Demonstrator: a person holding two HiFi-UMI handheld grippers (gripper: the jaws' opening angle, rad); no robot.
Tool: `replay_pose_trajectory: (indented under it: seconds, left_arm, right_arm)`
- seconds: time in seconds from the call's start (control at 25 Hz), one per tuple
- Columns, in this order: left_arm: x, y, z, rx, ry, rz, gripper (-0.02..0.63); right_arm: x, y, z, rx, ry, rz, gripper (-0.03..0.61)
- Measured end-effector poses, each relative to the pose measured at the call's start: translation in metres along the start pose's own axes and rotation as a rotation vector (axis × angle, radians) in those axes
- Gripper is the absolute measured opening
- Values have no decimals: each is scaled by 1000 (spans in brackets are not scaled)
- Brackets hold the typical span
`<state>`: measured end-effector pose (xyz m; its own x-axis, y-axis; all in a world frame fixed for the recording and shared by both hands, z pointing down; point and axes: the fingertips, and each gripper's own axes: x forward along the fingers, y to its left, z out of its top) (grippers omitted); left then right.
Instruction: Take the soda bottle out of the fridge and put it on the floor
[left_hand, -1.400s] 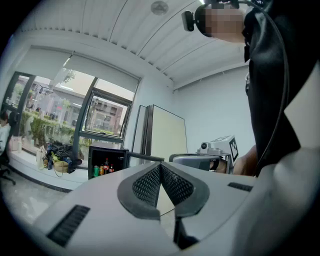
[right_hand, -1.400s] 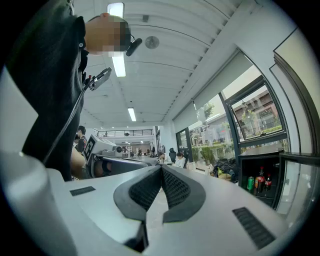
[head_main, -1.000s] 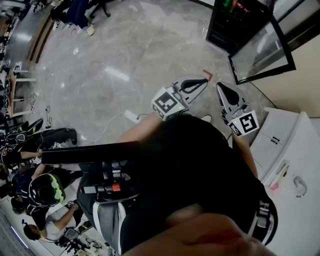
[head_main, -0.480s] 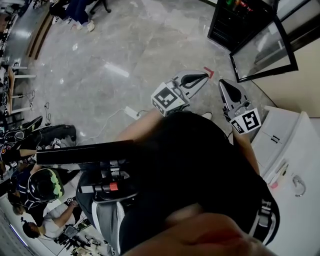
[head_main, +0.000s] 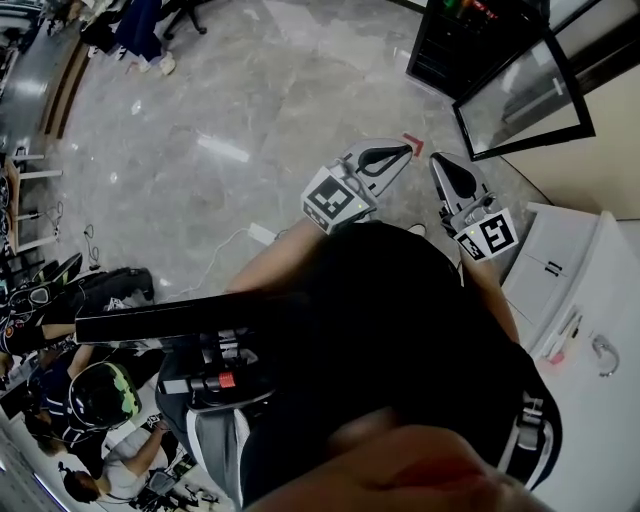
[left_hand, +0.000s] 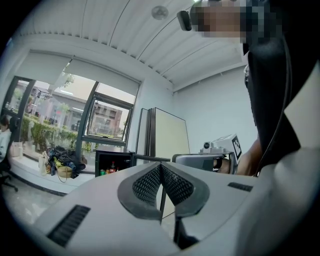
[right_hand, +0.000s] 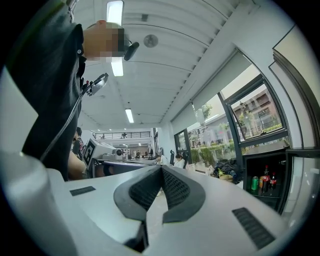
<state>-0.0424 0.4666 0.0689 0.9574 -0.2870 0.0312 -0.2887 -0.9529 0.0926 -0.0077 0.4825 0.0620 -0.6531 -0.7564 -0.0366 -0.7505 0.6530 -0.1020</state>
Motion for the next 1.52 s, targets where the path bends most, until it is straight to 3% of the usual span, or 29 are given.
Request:
replay_pose_trajectory:
  seconds: [0.36, 0.64, 1.28, 1.52]
  left_arm:
    - [-5, 28, 6, -1, -11, -16, -5]
    - [27, 41, 6, -12, -15, -20, -5]
    - [173, 101, 24, 22, 10, 50, -5]
    - [209, 117, 24, 0, 27, 90, -5]
  right_arm:
    - [16, -14, 2, -25, -14, -84, 12]
    - [15, -53, 1, -22, -23, -102, 12]
    - [20, -206, 20, -25, -38, -5, 12]
    - [20, -246, 21, -14, -42, 10, 12]
